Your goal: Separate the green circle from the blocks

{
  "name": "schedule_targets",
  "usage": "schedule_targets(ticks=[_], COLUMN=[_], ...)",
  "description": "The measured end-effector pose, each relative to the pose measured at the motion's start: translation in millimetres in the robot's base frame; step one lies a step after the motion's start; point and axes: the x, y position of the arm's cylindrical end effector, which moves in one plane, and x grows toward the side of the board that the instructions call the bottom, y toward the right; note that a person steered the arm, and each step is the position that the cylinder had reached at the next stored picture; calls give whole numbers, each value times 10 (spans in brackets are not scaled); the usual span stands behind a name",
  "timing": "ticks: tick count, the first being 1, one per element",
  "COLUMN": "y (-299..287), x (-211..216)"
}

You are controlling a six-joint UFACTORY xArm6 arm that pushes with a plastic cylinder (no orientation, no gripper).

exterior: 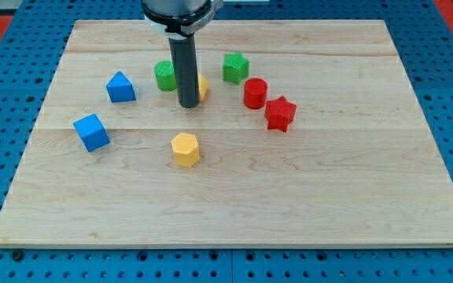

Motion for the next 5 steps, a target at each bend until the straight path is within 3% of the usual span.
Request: schedule_targets(ticks=[2, 4, 5], y=[0, 627, 629], x=[-26, 1, 0])
